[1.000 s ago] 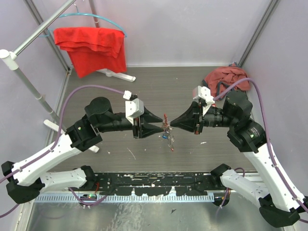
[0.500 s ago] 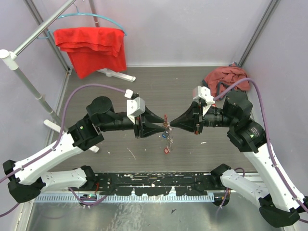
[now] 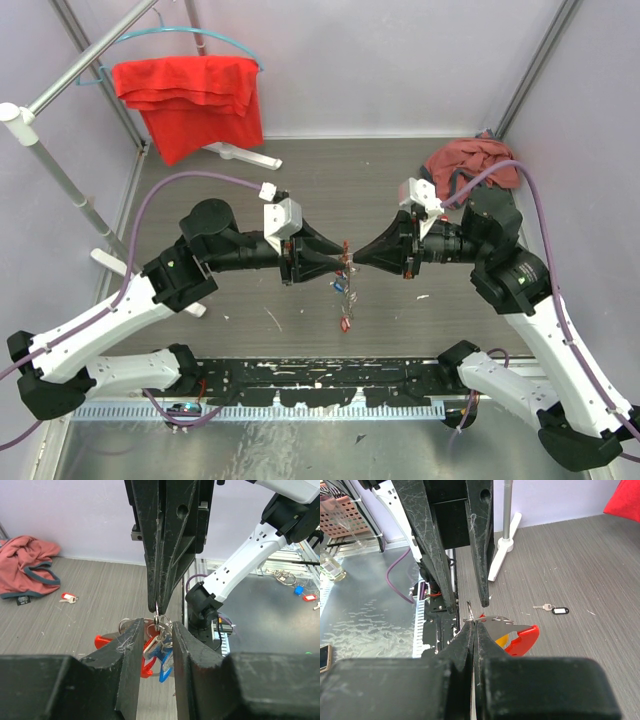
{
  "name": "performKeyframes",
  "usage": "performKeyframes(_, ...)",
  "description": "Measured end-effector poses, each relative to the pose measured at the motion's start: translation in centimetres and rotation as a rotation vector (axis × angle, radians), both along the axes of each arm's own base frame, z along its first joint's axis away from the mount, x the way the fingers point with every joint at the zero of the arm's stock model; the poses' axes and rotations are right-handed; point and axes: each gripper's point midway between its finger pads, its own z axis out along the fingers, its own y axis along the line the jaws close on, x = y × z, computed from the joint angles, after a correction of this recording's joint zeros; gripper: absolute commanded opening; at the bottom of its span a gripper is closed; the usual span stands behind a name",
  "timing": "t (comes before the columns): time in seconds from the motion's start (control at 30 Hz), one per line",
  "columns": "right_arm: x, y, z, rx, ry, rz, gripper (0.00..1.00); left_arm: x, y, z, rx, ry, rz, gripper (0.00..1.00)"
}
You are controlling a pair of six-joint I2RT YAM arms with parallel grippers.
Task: Put the keys on the keyring
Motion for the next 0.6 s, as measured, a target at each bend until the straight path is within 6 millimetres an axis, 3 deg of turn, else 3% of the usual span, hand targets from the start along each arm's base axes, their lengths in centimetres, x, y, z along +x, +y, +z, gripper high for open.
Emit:
performKeyframes(0.43, 0.15, 0.14, -0.18, -0.004, 0.011, 0.003, 0.01, 0.12, -0.24, -0.01, -0.001, 0.007, 0.000, 0.31)
performKeyframes(0.6, 0.07, 0.14, -0.17, -0.003, 0.012, 0.007, 0.01, 0.15, -0.37, -0.17, 0.003, 0.014, -0.001, 0.18)
